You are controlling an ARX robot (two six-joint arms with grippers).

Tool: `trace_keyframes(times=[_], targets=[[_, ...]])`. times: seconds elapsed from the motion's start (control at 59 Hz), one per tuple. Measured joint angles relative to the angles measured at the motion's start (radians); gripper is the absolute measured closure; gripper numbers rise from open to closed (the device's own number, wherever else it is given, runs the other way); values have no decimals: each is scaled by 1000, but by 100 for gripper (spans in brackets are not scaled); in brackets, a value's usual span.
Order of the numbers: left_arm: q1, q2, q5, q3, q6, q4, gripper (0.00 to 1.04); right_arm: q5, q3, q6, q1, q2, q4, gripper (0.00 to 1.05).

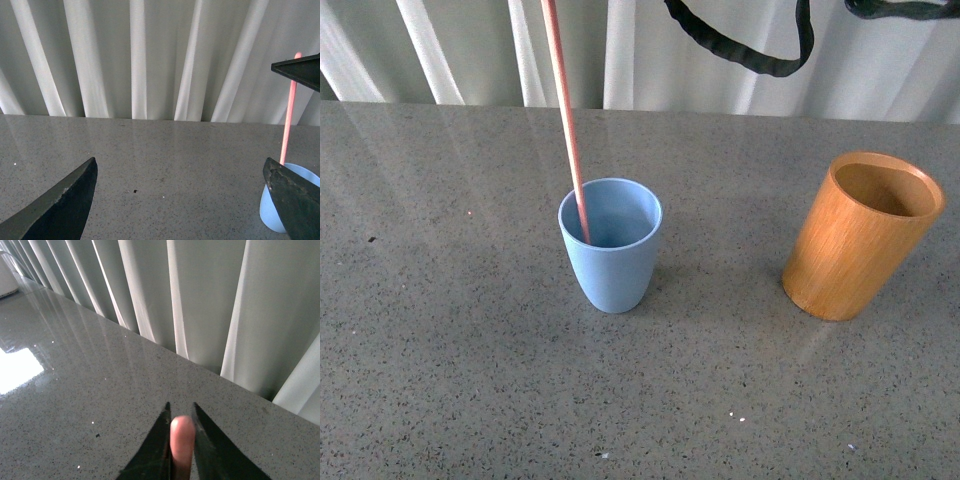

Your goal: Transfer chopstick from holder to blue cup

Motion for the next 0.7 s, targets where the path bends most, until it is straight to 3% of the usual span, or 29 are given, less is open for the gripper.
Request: trace_keyframes(times=[0.441,0.526,0.695], targets=[[0,0,0,0,0,0,7,55,-69,11,-31,-61,26,9],[0,0,0,0,0,0,7,115,-113,-3,-54,-137,27,10],[0,0,0,0,0,0,7,393,-297,-48,-190,-423,-53,10]])
